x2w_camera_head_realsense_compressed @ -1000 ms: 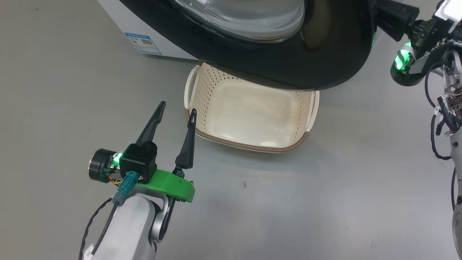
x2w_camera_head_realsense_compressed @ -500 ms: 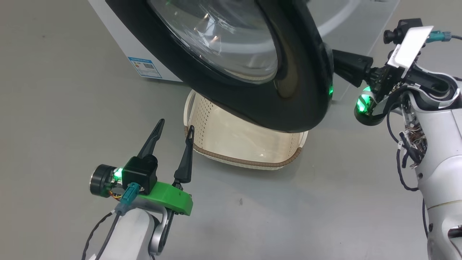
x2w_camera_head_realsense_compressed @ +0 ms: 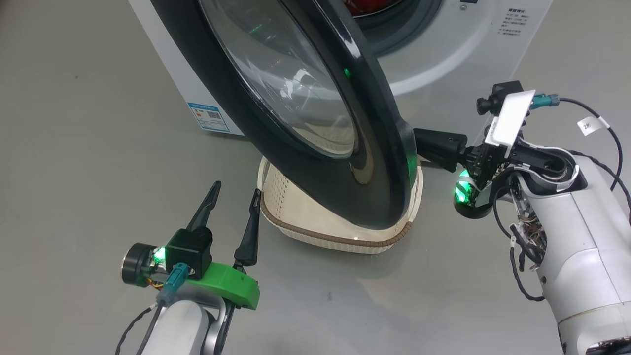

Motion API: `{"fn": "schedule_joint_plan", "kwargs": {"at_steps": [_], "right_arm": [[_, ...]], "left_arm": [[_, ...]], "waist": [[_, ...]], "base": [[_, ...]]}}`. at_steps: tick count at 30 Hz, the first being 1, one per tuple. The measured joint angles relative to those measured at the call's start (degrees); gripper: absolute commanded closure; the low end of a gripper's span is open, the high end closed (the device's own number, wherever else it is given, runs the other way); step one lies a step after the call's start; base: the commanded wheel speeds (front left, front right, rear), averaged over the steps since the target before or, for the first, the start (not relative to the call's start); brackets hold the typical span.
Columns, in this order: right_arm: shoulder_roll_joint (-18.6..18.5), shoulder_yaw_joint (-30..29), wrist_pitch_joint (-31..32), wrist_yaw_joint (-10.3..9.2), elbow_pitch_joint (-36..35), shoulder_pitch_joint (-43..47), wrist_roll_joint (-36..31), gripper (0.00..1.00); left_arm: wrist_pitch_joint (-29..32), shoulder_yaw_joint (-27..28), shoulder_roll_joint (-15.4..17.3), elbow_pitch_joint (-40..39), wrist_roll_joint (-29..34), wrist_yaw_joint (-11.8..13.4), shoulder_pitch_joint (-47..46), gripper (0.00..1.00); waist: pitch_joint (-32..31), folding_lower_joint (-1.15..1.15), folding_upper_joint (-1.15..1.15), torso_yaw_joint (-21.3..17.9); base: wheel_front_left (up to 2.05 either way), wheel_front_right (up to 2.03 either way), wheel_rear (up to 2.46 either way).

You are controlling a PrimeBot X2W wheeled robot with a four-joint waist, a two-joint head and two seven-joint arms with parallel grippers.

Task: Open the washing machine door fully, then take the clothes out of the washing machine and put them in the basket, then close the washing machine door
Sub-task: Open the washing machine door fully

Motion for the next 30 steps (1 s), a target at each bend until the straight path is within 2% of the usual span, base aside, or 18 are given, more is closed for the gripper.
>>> {"fn": "schedule_joint_plan", "kwargs": {"at_steps": [12, 30], "right_arm": [[1.00, 1.57, 0.00, 0.12, -1.19, 4.75, 0.26, 1.00], [2.32, 5.22, -1.19, 0.20, -3.42, 11.49, 2.15, 1.00]], "left_arm": [[0.00, -0.01, 0.05, 0.80, 0.16, -0.08, 1.68, 0.00], [0.00, -0.18, 0.22, 1.70, 0.16, -0.59, 4.06, 0.00]], "waist": [[-2.70, 0.00, 0.00, 2.69], [-6.65, 0.00, 0.00, 9.31]], "base": [[0.00, 0.00, 0.00], [0.00, 0.00, 0.00]]}}
